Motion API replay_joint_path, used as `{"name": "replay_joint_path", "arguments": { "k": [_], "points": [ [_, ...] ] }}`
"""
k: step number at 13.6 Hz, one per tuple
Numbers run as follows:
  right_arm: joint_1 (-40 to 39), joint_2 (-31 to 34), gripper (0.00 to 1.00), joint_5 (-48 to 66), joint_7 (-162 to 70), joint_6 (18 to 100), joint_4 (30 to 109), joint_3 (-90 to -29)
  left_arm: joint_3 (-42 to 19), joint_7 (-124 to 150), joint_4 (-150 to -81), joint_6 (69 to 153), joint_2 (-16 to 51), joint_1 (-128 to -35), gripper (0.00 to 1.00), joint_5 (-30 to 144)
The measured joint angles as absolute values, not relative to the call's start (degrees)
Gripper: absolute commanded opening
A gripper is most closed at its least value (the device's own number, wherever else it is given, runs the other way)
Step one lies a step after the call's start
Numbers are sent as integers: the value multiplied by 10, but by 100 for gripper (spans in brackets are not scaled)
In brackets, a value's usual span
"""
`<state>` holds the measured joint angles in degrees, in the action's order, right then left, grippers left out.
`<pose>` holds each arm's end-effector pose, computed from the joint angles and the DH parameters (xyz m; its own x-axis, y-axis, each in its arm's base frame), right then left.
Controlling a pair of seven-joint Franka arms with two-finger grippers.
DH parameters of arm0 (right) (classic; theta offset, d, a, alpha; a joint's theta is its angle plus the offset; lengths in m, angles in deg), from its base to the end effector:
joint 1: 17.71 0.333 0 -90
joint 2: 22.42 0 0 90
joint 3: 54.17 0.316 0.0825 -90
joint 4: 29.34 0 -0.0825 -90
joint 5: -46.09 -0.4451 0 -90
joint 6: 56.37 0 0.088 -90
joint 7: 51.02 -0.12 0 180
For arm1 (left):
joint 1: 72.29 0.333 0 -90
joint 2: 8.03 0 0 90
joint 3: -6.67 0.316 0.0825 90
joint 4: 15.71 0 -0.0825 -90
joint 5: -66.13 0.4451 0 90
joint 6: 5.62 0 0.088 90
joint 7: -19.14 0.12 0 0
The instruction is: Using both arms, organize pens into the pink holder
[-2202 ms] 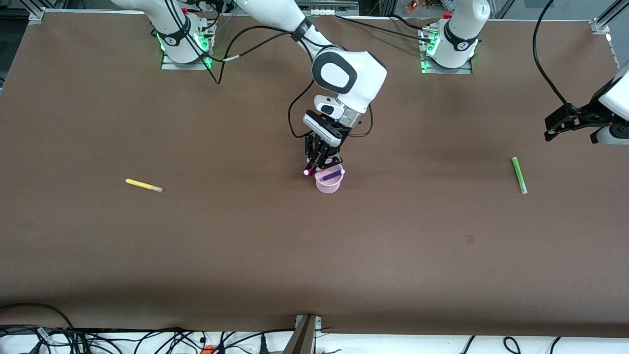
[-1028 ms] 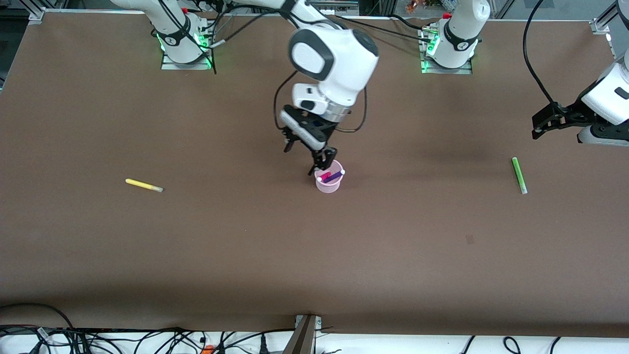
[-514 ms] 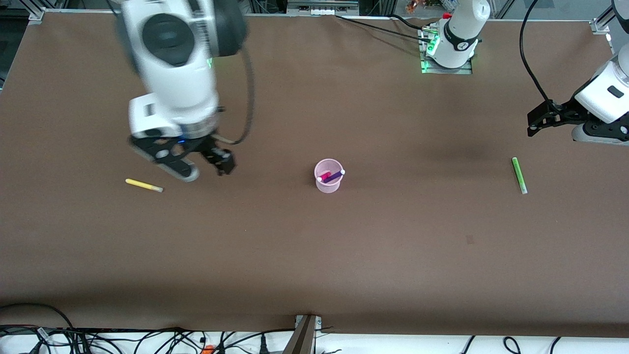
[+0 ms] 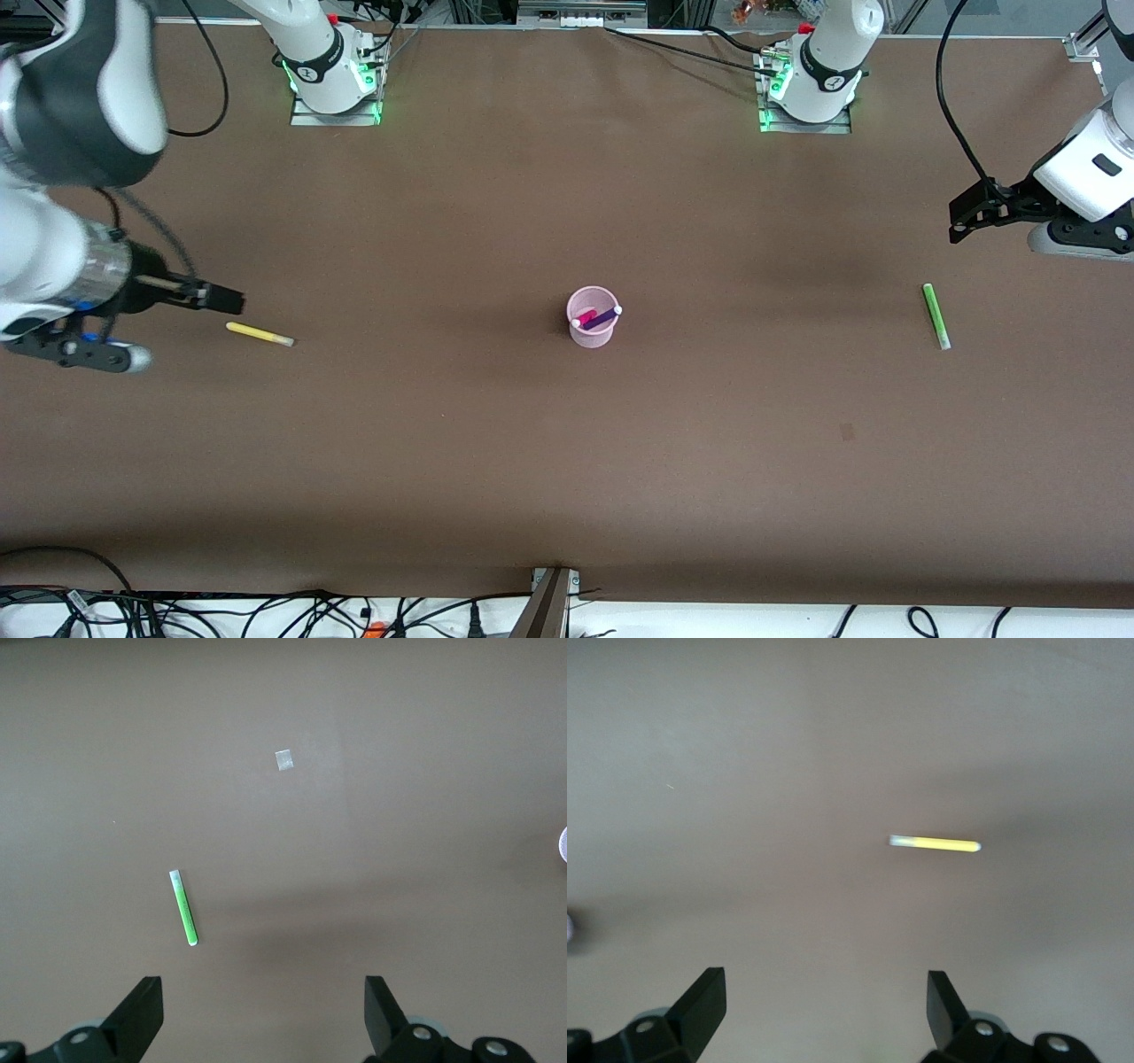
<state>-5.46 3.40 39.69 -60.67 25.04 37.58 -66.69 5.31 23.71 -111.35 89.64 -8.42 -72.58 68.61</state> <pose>0.7209 0.0437 0.5131 0.9704 -0.1526 -0.1873 -0.1526 -0.9882 0.0145 0.6190 -0.0130 0.5711 0.9937 -0.1122 -0.0034 -0.1123 -0.9927 -0.0431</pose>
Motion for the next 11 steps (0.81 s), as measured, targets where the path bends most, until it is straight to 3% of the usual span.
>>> {"name": "replay_joint_path", "arguments": {
  "k": [6,9,11],
  "points": [
    [-82,26,99,395,-536,351,491,-668,52,237,-1111,892,-85,-726,100,686],
    [-82,-24,99,395,-511,441,604,-670,52,237,-1108,892,-85,-726,100,686],
    [-82,-53,100,395,-507,454,646,-677,52,237,-1106,891,-85,-726,100,686]
  ]
}}
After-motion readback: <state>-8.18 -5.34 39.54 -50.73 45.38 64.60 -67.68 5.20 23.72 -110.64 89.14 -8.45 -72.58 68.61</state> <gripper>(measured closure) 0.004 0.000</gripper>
